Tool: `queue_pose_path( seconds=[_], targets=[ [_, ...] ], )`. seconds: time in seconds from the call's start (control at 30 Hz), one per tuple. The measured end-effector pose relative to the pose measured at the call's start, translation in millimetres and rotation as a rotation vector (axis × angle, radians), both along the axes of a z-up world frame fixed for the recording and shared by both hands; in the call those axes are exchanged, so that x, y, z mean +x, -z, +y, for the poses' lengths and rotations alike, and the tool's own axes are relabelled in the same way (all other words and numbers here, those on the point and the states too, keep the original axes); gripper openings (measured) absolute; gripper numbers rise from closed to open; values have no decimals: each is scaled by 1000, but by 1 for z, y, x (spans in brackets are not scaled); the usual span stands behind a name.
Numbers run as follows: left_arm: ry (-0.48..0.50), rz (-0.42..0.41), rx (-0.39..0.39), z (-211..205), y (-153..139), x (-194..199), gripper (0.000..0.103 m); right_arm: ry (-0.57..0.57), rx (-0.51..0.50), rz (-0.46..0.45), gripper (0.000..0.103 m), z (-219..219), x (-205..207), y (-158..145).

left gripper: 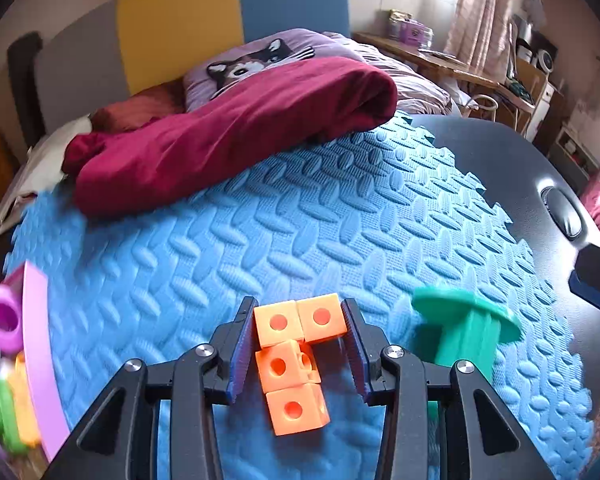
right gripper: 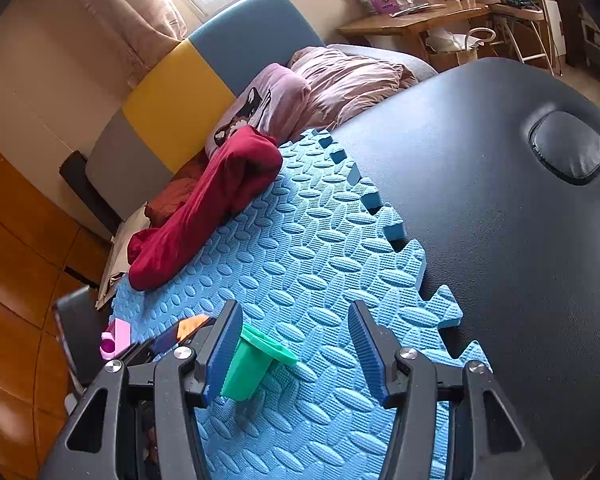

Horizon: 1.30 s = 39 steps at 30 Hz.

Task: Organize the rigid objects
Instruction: 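Reach the left gripper to the orange cube cluster and close on it, then hold the orange cubes in the left gripper while the right grasps the green spool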

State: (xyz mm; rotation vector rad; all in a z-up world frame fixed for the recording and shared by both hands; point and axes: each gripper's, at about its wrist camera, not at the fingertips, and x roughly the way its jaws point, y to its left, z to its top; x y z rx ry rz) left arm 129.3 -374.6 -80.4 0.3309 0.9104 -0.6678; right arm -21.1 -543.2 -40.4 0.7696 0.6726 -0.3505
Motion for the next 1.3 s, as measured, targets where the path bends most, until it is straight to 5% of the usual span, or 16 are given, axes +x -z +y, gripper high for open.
queue_pose_path(
  seconds=[0.6,0.97,1.0,1.03,1.17,1.3],
  targets=[
    [-12,-34,-52,83,4,-93,42,-363,90,59,56,57,36,19],
    [-9,-21,-106,90,6,-92,42,-281,-58,161,56,58,68,33],
    [-9,-20,-110,90,6,-92,43,-290,-104,173,52,62,71,32],
    [-9,-20,-112,91,6,-92,43,-306,-158,187,30,66,74,32],
    [-9,-20,-114,92,6,-92,43,-357,-270,211,30,80,78,34],
    [-9,-18,-112,91,6,-92,43,-367,-264,207,31,78,78,36]
  ],
)
